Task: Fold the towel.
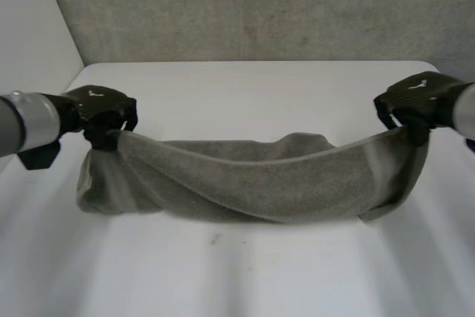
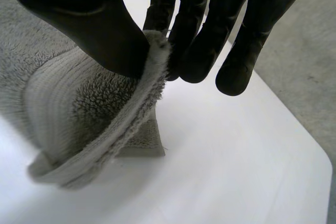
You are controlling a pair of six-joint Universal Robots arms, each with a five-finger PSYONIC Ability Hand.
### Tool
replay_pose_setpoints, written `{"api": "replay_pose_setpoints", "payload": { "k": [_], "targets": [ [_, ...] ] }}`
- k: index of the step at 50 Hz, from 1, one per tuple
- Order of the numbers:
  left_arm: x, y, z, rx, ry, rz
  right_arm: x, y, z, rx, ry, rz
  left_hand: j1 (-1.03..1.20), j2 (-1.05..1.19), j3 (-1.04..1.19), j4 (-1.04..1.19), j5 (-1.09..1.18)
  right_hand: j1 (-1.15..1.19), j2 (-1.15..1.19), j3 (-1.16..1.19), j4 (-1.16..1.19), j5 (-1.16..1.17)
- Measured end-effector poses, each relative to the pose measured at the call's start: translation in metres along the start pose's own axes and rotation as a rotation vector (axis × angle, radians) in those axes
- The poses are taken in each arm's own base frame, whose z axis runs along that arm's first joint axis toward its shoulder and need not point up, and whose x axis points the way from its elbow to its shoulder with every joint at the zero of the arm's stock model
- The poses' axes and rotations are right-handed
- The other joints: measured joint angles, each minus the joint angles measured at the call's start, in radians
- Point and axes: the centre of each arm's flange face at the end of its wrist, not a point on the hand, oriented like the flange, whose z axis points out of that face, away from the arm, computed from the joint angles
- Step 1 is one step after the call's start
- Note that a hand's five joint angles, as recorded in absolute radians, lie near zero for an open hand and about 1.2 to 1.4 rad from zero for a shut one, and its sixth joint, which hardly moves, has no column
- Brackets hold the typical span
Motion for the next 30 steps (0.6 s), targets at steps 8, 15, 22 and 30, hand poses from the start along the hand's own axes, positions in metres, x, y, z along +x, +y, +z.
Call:
{"api": "replay_pose_setpoints", "payload": {
  "k": [8,15,22,30],
  "targets": [
    [-0.002,-0.008,0.043,0.092,-0.020,0.063,0.003,-0.015,0.054,0.073,0.089,-0.045,0.000,0.000,0.000,0.000,0.000,0.000,0.000,0.000,0.000,0.000],
    [-0.023,-0.081,0.058,0.460,-0.258,0.229,0.040,-0.092,0.060,0.443,0.347,-0.057,0.000,0.000,0.000,0.000,0.000,0.001,0.000,0.000,0.000,0.000],
    [-0.046,-0.172,0.016,0.935,-0.507,0.277,0.081,-0.166,0.007,0.860,0.582,0.012,0.000,0.000,0.000,0.000,0.000,0.001,0.000,0.000,0.000,0.000],
    [-0.047,-0.182,0.008,1.045,-0.476,0.198,0.076,-0.164,-0.004,0.843,0.544,0.032,0.009,0.000,0.000,0.000,0.000,0.001,0.000,0.000,0.000,0.005]
  ]
}}
